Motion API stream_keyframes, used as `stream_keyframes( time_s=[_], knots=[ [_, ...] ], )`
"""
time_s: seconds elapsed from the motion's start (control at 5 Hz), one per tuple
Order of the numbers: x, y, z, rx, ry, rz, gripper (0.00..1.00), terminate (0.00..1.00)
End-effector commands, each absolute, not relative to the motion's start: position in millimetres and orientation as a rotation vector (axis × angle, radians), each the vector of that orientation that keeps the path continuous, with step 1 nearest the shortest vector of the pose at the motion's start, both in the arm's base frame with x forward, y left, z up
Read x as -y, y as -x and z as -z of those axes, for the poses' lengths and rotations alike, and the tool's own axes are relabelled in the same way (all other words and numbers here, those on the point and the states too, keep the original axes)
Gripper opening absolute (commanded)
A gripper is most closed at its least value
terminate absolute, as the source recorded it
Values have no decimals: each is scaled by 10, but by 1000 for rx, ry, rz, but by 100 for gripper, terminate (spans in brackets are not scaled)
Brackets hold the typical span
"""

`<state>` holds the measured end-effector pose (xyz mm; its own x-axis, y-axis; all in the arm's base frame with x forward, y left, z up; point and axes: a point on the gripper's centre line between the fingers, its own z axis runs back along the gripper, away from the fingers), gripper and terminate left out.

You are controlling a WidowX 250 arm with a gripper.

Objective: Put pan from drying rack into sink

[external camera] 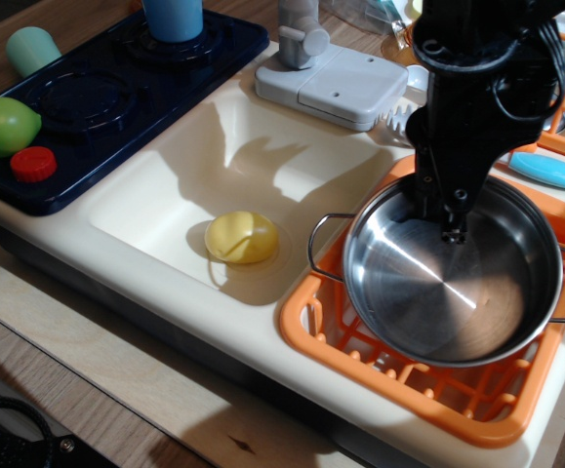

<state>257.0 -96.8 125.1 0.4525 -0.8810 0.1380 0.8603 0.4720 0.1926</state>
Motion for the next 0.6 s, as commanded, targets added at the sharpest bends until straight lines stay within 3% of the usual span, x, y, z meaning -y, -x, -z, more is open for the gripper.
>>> stream_keyframes(
  time_s=[0.0,0.4],
  knots=[
    [761,-2681,-1576,252,-73,1129,0,0],
    [211,-2647,-1837,199,-114,1225,0,0]
  ],
)
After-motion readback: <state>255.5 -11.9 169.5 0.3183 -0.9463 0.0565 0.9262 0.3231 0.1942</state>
